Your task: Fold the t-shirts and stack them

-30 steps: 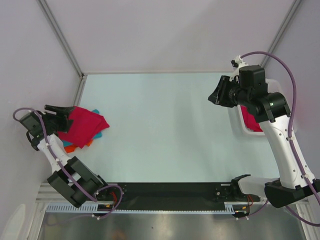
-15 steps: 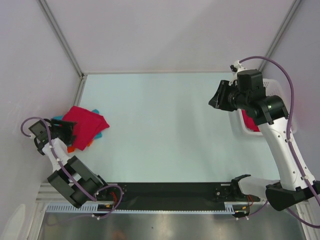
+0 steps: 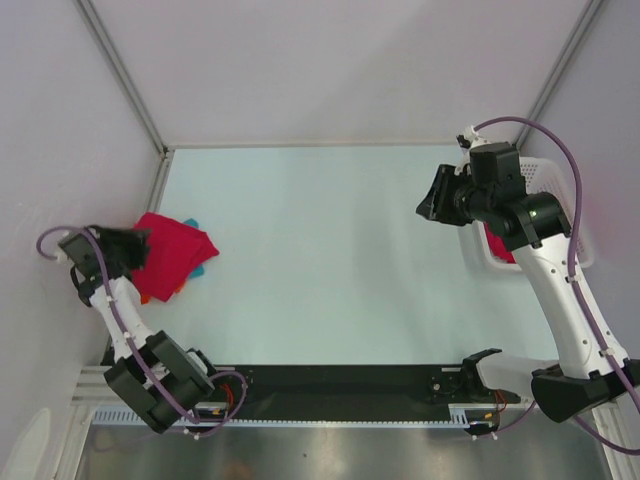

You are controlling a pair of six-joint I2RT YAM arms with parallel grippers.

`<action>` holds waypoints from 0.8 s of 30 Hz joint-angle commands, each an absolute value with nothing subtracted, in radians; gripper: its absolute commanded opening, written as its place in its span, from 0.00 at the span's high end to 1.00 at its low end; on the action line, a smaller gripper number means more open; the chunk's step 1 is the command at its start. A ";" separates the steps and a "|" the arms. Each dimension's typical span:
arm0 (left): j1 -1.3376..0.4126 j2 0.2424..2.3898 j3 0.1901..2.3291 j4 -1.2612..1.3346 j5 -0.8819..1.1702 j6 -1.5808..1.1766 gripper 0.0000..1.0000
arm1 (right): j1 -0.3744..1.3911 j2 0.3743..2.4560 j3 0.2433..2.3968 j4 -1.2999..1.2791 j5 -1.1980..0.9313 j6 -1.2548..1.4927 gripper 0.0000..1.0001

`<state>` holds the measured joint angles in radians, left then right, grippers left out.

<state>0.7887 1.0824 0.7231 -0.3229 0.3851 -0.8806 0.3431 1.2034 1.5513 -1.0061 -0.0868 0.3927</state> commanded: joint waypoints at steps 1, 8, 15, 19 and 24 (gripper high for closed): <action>0.559 1.093 0.990 -0.088 0.584 -0.902 0.54 | 0.347 1.216 1.583 -0.960 -0.087 0.417 0.61; -0.127 1.463 1.577 -0.372 0.703 -0.509 0.81 | 0.348 1.252 1.546 -0.911 -0.069 0.425 0.61; -0.438 1.606 1.697 -0.609 0.463 -0.289 0.81 | 0.344 1.261 1.644 -0.930 -0.029 0.371 0.58; -0.529 1.582 1.672 -0.589 0.423 -0.219 0.83 | 0.347 1.281 1.678 -0.907 -0.130 0.371 0.55; -0.565 1.500 1.516 -0.485 0.448 -0.192 0.91 | 0.356 1.279 1.608 -0.841 -0.212 0.426 0.55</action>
<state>-0.5476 1.6073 1.6135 -0.5594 0.4648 -0.2741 0.3454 1.2793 1.6344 -0.9092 -0.1390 0.3931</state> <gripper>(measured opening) 0.092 0.450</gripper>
